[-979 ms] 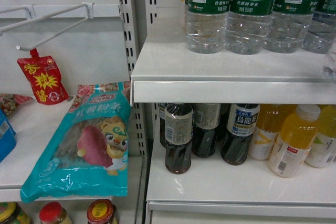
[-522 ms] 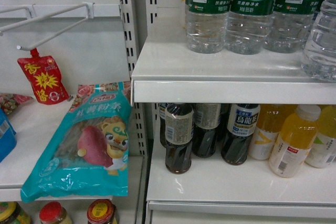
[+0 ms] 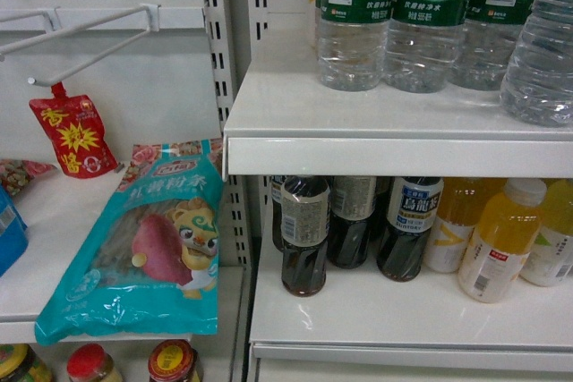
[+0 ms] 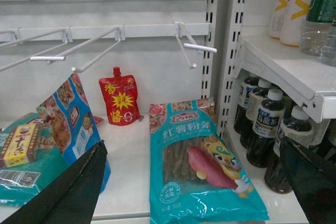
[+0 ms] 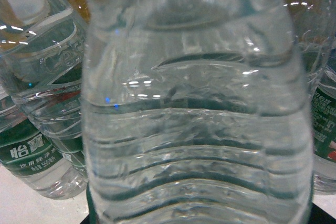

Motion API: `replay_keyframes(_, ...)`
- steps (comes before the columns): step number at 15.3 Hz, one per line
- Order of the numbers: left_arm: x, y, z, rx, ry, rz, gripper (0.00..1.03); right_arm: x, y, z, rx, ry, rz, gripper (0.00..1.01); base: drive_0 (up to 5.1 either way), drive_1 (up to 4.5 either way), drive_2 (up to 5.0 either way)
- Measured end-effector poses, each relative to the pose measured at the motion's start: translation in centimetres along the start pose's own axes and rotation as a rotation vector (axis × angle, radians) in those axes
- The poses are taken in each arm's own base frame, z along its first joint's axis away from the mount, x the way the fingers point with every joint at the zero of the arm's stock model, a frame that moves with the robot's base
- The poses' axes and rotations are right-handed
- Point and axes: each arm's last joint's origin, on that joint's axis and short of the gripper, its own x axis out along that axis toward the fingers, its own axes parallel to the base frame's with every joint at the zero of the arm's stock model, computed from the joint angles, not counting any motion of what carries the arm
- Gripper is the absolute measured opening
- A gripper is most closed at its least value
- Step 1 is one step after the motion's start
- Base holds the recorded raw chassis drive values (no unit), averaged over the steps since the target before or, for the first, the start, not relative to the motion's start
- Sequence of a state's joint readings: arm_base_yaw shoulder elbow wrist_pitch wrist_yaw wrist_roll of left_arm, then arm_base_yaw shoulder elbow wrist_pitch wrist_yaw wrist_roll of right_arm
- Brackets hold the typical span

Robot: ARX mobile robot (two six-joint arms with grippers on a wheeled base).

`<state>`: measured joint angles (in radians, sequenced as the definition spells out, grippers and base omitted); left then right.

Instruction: Move water from second to third shelf

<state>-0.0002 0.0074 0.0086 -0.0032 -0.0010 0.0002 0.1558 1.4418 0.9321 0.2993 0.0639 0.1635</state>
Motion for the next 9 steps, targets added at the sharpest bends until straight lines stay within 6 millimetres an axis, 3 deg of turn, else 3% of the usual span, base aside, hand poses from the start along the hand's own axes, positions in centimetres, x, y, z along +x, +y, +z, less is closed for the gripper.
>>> replay_keyframes(9,0.00,0.00,0.00,0.000,0.000,0.000,0.98,0.26,0.37,-0.15,-0.034,-0.007,-0.016,0.42,0.0,0.00,0.0)
